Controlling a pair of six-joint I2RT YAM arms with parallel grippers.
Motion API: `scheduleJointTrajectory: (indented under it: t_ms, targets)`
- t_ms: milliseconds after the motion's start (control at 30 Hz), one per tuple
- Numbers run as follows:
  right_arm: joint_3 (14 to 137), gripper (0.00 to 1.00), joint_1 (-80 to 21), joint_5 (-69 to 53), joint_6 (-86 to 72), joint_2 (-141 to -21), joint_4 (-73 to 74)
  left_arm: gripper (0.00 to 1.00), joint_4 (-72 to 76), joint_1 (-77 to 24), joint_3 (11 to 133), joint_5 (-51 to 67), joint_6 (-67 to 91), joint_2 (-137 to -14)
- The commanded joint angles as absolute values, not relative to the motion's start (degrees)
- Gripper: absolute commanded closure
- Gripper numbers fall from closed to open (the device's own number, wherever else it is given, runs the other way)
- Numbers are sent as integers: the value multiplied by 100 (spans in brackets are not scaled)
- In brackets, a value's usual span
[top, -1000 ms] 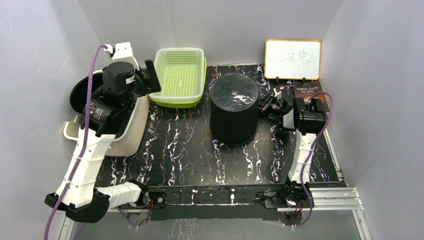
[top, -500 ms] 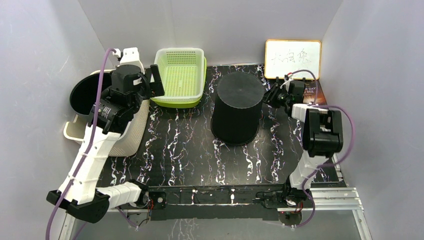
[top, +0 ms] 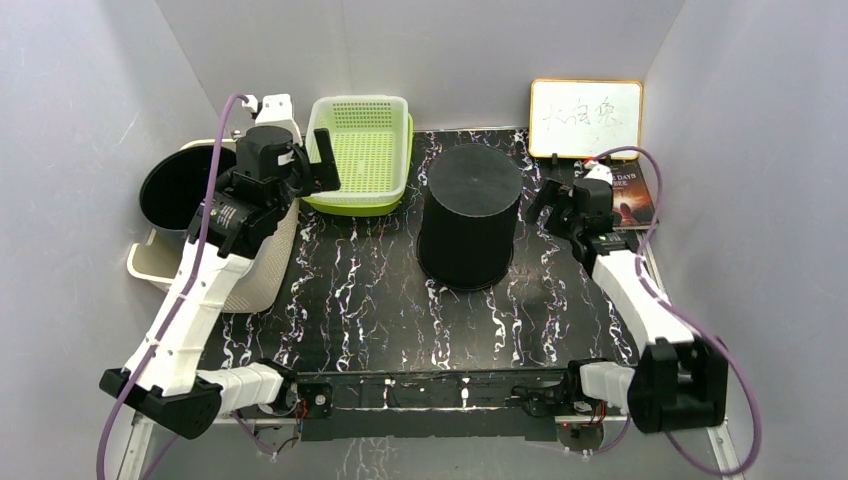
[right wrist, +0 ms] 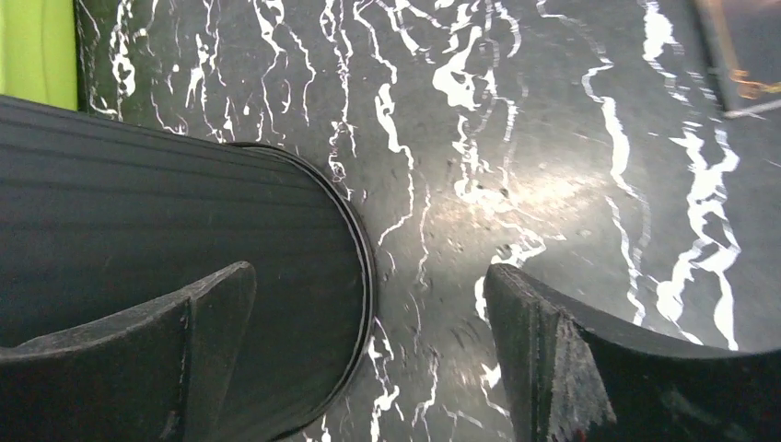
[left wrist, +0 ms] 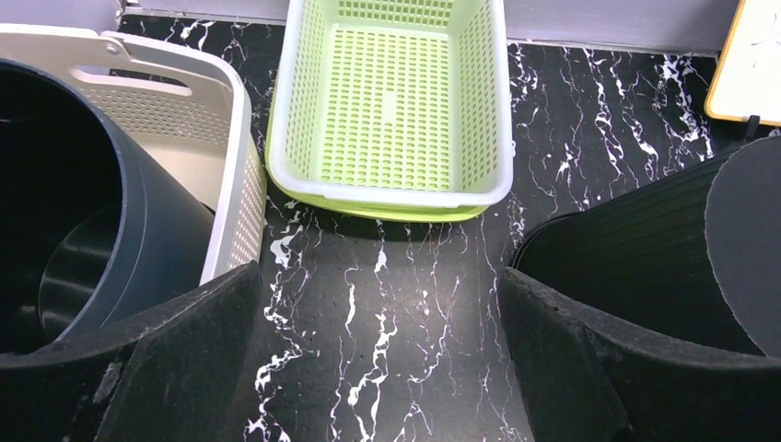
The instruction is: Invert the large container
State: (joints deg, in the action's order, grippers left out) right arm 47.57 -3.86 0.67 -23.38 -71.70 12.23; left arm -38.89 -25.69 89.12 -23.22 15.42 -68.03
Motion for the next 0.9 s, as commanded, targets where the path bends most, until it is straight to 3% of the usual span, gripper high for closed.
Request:
scheduleJointTrajectory:
  t_ms: [0,233,567,733,867]
  targets:
    - [4891,2,-420,640,-2230,-6084,1754,2,-3687,-2592,9024,-2176,1457,-6889]
    - [4733,2,-914,229,-2533,-5677,2343,2,-3627,-2593,9014,-1891,1517,-7074]
    - [4036,2,-1485,-229,-2862,-3680,3207,2,-3574,-2593,8670,-1862,1568,-7170]
    - [3342,2,-1591,-796,-3303,-4028,2300,2,-3525,-2593,8605,-1820,1617,-7188]
    - [3218,2,-2256,-342,-3531,-4623,1585,2,-3647,-2592,8727,-1887,1538,-7231]
